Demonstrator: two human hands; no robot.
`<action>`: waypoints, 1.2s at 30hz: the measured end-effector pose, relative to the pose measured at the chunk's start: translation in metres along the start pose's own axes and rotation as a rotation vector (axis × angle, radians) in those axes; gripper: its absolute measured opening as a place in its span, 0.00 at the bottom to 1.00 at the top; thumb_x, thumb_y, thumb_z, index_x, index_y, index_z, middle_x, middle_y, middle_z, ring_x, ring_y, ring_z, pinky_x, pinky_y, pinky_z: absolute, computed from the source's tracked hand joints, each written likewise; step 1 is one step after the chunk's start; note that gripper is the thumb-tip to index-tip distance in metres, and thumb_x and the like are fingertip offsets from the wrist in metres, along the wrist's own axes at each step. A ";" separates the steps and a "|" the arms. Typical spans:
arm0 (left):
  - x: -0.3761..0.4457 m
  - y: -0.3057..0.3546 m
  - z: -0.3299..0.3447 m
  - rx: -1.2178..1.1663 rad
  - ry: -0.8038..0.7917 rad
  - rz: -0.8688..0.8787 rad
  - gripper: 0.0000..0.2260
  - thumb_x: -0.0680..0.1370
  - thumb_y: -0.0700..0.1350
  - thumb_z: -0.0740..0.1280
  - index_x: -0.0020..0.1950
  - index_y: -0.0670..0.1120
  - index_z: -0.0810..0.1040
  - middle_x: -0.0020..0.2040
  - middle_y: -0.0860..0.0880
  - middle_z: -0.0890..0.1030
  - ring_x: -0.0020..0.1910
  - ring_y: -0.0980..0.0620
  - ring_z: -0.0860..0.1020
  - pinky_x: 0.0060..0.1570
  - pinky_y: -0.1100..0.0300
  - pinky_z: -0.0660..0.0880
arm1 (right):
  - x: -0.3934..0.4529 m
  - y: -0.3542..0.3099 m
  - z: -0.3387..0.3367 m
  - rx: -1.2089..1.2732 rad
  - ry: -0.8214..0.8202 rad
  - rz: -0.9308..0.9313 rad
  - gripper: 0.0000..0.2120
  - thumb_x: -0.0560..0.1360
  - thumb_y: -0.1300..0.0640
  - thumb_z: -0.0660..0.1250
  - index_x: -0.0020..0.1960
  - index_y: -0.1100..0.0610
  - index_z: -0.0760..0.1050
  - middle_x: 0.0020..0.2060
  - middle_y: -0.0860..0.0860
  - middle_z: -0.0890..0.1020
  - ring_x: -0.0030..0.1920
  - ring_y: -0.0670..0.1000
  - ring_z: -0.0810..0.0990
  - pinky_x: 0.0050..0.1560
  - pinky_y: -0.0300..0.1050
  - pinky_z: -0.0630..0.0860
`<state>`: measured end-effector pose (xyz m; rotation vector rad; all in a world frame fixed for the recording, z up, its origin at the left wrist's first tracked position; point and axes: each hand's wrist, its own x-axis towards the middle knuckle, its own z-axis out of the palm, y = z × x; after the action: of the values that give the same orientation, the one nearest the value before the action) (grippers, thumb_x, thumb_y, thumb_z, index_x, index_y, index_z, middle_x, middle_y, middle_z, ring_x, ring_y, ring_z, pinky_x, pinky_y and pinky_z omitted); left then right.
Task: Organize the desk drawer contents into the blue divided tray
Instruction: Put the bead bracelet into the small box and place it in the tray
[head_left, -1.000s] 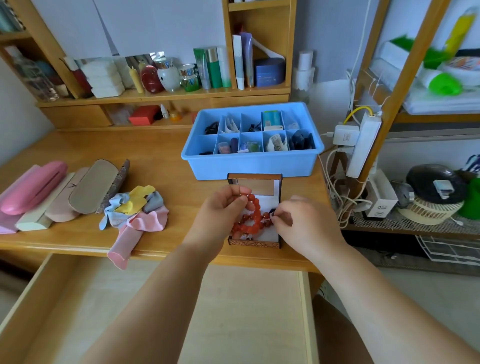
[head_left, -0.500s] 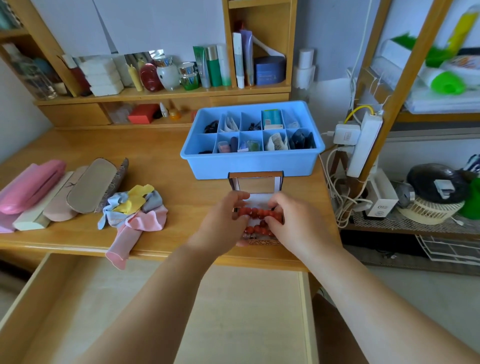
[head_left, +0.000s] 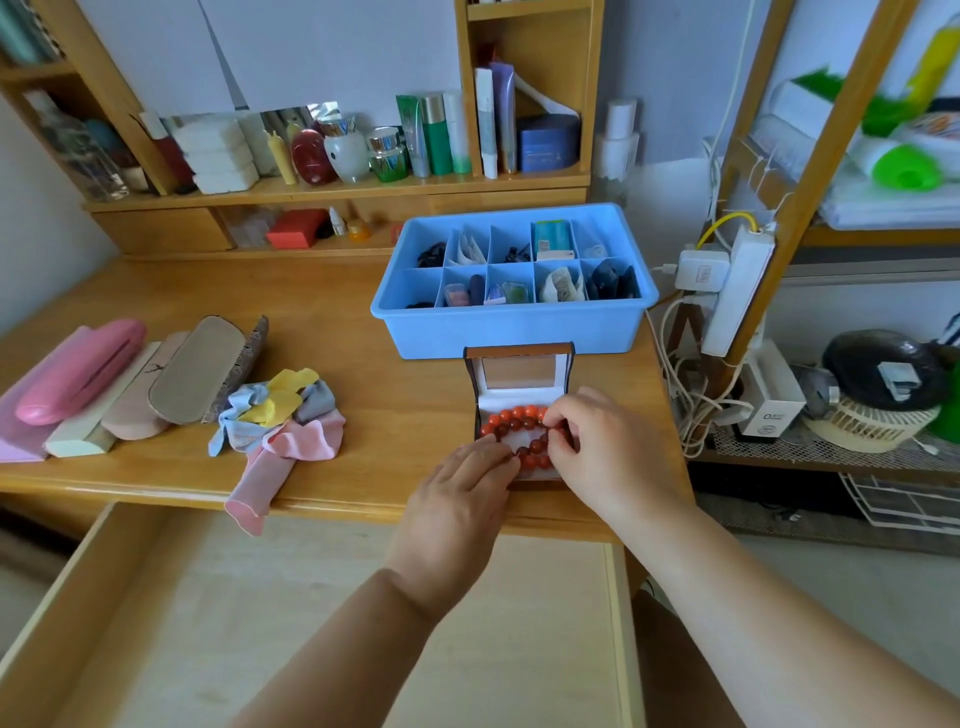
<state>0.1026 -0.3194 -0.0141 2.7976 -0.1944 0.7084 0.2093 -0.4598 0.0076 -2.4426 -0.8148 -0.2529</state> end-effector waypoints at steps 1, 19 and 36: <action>-0.003 0.000 0.001 0.014 -0.007 0.021 0.16 0.70 0.33 0.73 0.57 0.40 0.81 0.57 0.44 0.81 0.59 0.44 0.79 0.56 0.48 0.77 | 0.000 -0.001 0.000 0.022 0.005 -0.029 0.05 0.74 0.57 0.67 0.49 0.52 0.80 0.41 0.43 0.74 0.36 0.43 0.72 0.32 0.33 0.62; 0.052 -0.016 -0.005 -0.129 -0.226 -0.687 0.08 0.77 0.42 0.60 0.40 0.43 0.76 0.32 0.49 0.75 0.30 0.52 0.71 0.25 0.63 0.63 | -0.013 0.011 -0.001 0.455 -0.120 0.406 0.15 0.78 0.55 0.64 0.64 0.50 0.74 0.56 0.44 0.79 0.53 0.41 0.76 0.46 0.29 0.68; -0.019 0.031 -0.120 -0.233 -0.112 -0.255 0.15 0.72 0.47 0.73 0.57 0.55 0.79 0.61 0.57 0.73 0.58 0.63 0.70 0.52 0.75 0.67 | -0.074 -0.046 -0.014 1.600 -0.178 0.824 0.13 0.77 0.45 0.63 0.56 0.51 0.78 0.45 0.52 0.86 0.44 0.52 0.85 0.35 0.44 0.80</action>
<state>0.0260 -0.3156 0.0849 2.5765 0.0565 0.4384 0.1225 -0.4737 0.0151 -1.0403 0.1100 0.6851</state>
